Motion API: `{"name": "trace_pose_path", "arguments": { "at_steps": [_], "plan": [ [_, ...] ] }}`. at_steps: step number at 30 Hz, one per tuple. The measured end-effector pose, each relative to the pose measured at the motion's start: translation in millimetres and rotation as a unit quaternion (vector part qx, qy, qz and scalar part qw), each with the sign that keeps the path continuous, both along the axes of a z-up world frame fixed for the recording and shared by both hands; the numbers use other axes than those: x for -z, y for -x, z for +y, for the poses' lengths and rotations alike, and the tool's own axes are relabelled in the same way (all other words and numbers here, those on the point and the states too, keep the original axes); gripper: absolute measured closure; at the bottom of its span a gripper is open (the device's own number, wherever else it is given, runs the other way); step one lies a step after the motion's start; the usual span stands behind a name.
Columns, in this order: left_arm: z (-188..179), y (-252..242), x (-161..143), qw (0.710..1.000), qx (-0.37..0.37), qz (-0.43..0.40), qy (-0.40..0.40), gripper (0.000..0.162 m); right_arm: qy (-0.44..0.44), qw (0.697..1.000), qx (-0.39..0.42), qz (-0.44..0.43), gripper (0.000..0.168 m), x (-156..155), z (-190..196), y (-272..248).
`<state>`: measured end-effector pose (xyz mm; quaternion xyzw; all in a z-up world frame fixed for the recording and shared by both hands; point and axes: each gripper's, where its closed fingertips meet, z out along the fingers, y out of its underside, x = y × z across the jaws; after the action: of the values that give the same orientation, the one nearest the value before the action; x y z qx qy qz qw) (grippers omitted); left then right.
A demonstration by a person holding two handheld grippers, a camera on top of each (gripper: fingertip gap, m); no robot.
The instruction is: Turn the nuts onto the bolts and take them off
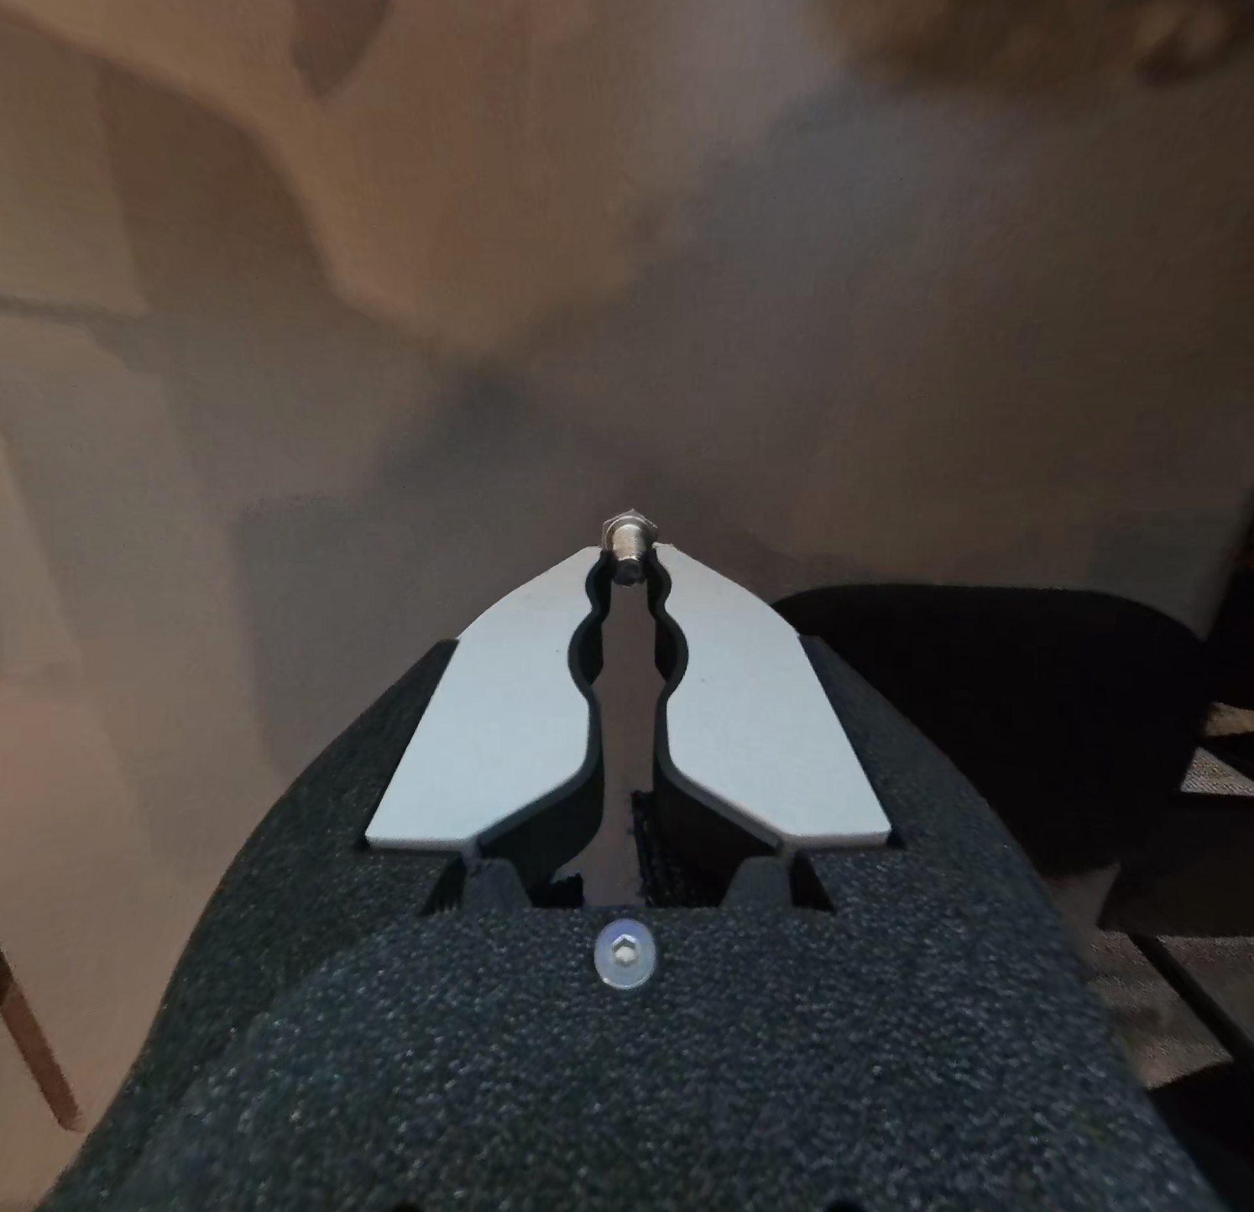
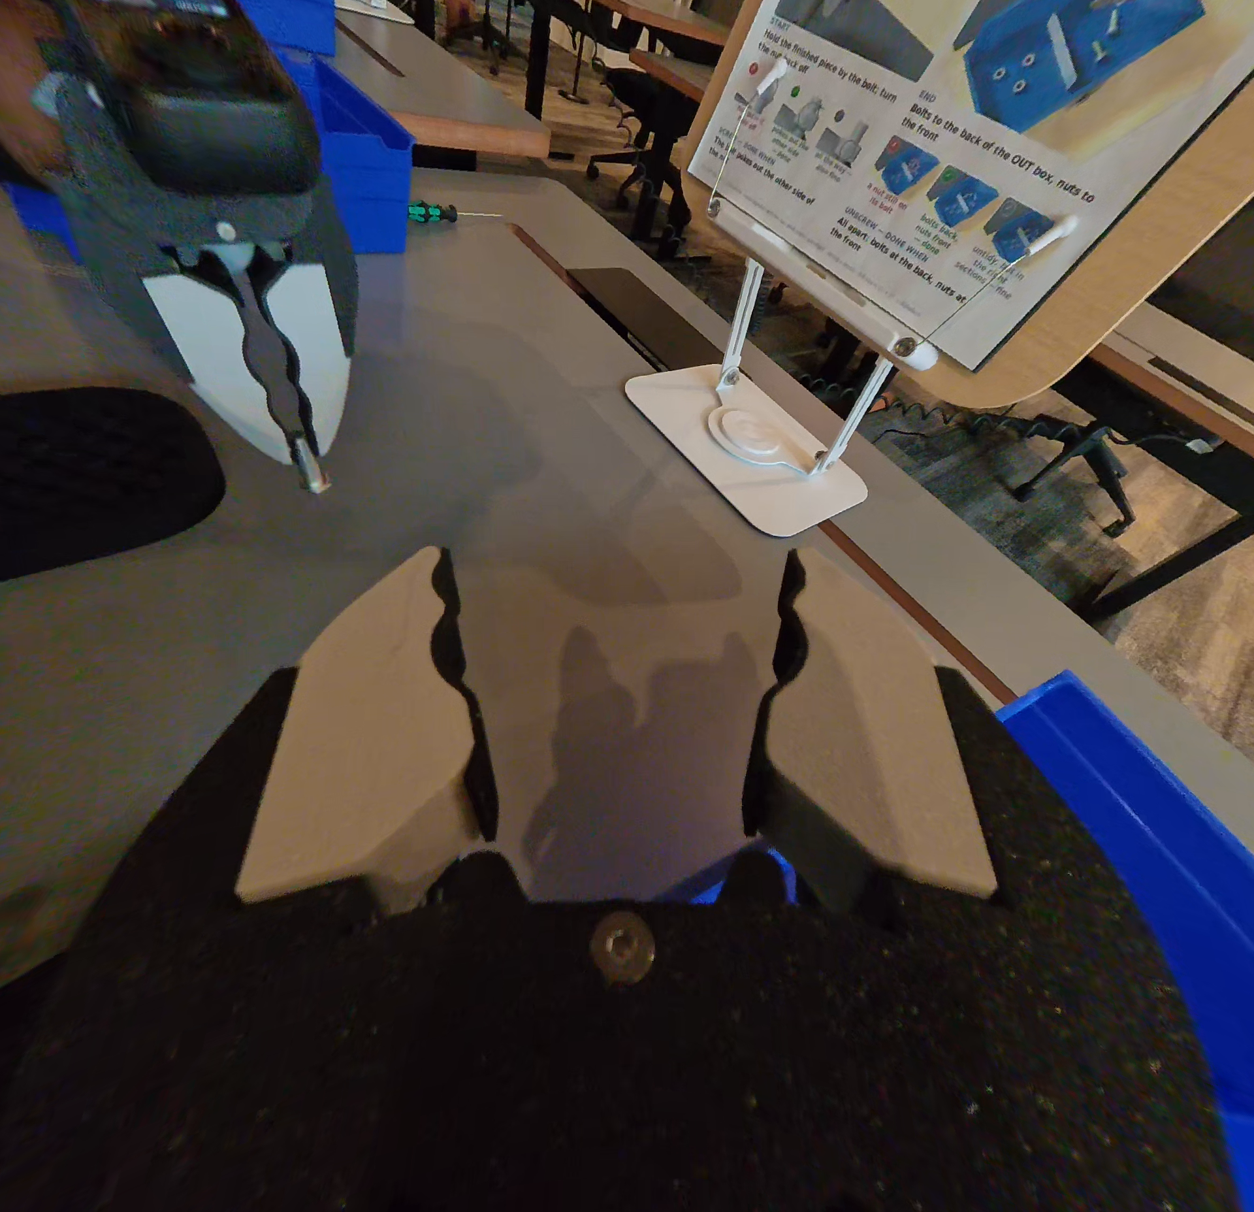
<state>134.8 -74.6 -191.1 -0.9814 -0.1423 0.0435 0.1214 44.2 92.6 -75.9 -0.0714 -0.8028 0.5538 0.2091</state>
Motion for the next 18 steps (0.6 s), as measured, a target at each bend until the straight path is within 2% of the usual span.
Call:
{"name": "trace_pose_path", "arguments": {
  "at_steps": [8, 18],
  "plan": [
    [11, -2, 27, 1.0, -0.01, -0.026, 0.001, 0.152, -0.008, 1.0, -0.001, 0.0, 0.078, 3, -1, 0],
    [12, -3, 37, 0.999, -0.026, -0.03, 0.012, 0.152, -0.012, 1.0, -0.001, 0.0, 0.078, 4, -1, -1]
  ]
}}
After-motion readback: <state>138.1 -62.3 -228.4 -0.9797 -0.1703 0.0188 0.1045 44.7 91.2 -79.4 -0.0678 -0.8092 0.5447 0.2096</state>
